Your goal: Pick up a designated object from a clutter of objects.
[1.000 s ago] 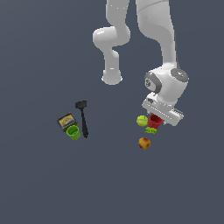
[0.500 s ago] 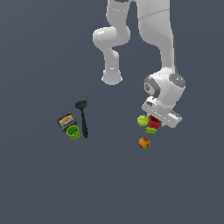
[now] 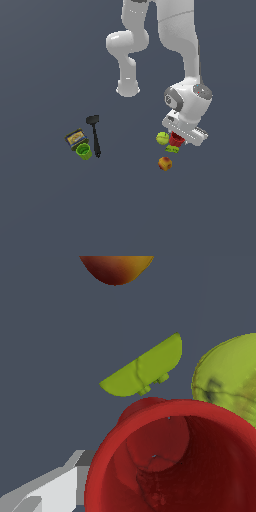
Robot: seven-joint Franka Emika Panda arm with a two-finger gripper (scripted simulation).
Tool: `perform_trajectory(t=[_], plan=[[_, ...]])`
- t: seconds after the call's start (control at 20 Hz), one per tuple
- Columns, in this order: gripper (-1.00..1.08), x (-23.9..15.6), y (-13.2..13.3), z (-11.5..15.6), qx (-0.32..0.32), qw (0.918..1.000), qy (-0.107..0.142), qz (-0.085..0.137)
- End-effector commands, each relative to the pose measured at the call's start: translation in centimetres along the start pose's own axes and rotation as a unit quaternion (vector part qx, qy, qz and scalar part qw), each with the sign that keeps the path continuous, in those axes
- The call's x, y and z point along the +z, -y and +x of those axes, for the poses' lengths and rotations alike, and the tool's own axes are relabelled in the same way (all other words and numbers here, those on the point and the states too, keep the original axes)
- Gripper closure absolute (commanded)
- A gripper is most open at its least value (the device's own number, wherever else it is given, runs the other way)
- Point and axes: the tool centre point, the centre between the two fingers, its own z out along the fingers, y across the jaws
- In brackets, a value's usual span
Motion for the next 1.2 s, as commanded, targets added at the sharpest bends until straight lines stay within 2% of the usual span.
perform_trajectory(t=[0.0,0.55,1.15], plan=[[1.08,-0.1,0.0,0.0,0.0,1.0,0.0,0.0],[1.08,-3.0,-2.2,1.3,0.0,1.0,0.0,0.0],[1.08,-10.7,-7.8,4.4,0.0,1.0,0.0,0.0]])
